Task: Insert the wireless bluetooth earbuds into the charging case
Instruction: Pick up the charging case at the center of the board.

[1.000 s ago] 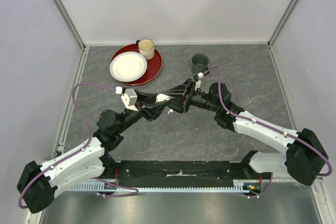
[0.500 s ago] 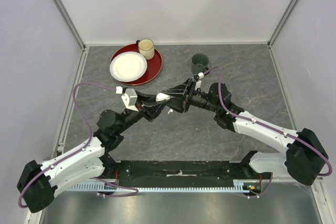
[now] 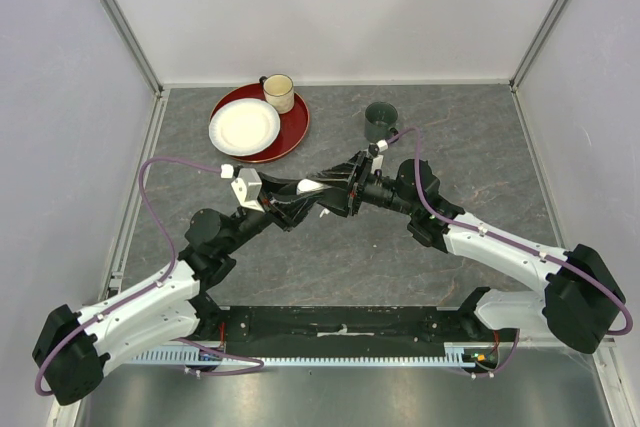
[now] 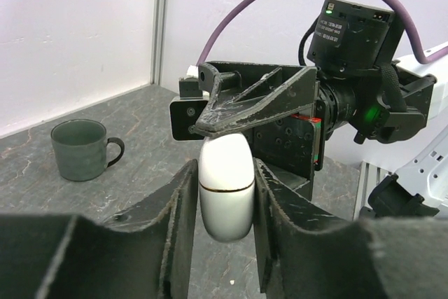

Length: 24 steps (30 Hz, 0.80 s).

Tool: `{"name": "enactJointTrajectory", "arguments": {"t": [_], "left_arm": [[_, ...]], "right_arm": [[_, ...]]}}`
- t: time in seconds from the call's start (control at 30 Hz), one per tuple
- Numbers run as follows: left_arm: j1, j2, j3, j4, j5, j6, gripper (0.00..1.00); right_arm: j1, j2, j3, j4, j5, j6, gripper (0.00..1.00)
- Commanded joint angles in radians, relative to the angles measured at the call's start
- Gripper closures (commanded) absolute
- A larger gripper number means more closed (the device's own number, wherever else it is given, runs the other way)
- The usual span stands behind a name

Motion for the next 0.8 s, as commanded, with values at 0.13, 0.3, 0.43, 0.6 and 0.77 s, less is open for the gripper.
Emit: {"name": "enactJointTrajectory", "arguments": {"t": [0.13,0.3,0.43,0.6,0.77], "left_arm": [[0.003,0.007,0.032,0.049,-0.011,-0.01,0.55],[0.001,0.01,0.031,0.054,-0.012,-0.015,0.54],[0.003,0.015,0.029,0.057,-0.012,-0.016,0.55],[0.003,0.019,0.031,0.06,-0.008,-0.018,0.55],[0.003,0.024,0.029,0.066,-0.003,-0.021,0.55]], "right_arm": [[0.011,-0.012,-0.008,0.077,-0.004,0.046,0.85],[0.014,-0.012,-0.027,0.114,0.011,0.071,0.85],[0.012,-0.017,-0.042,0.149,0.025,0.091,0.85],[0.014,-0.016,-0.055,0.19,0.04,0.109,0.85],[0.012,-0.017,-0.052,0.195,0.039,0.111,0.85]]}}
